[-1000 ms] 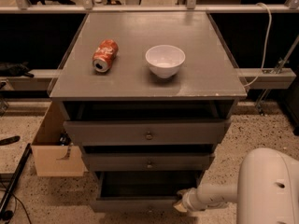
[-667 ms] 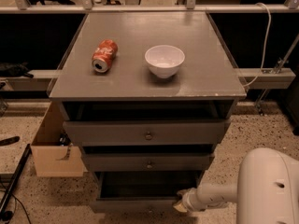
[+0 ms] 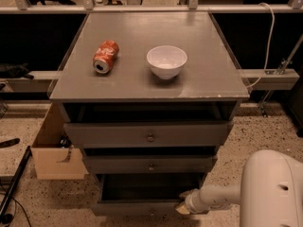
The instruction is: Open bottom drawer
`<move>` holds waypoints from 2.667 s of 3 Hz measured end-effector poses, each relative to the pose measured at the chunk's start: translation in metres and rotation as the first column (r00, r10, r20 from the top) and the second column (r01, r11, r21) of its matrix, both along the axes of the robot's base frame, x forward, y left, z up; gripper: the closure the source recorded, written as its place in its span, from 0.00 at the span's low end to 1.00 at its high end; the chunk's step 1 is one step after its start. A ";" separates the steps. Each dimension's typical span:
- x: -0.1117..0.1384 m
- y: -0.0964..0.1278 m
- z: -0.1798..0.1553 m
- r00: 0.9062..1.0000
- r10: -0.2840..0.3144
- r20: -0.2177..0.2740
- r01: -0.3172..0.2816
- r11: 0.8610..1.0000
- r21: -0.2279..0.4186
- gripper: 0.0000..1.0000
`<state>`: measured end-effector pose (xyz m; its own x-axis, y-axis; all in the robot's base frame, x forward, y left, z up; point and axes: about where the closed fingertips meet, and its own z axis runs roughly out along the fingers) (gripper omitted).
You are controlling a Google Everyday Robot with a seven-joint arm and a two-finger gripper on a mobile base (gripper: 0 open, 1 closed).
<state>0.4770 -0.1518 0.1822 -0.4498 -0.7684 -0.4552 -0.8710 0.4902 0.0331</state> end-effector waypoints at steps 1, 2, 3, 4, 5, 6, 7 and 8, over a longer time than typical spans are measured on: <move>0.000 0.000 0.000 1.000 0.000 0.000 0.000 1.000 0.000 0.02; 0.000 0.000 0.000 1.000 0.000 0.000 0.000 1.000 0.000 0.16; 0.000 0.000 0.000 1.000 0.000 0.000 0.000 1.000 0.000 0.40; 0.000 0.000 0.000 1.000 0.000 0.000 0.000 1.000 0.000 0.63; 0.000 0.000 -0.006 1.000 -0.005 -0.012 0.005 1.000 -0.005 0.87; -0.021 -0.005 -0.009 0.999 0.001 -0.044 -0.002 1.000 -0.020 1.00; -0.021 -0.003 -0.008 0.999 0.001 -0.044 -0.002 1.000 -0.020 1.00; -0.026 -0.003 -0.007 0.999 -0.004 -0.049 0.003 1.000 -0.018 1.00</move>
Offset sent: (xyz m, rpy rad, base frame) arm 0.0000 0.0000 0.0000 0.0000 0.0000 0.0000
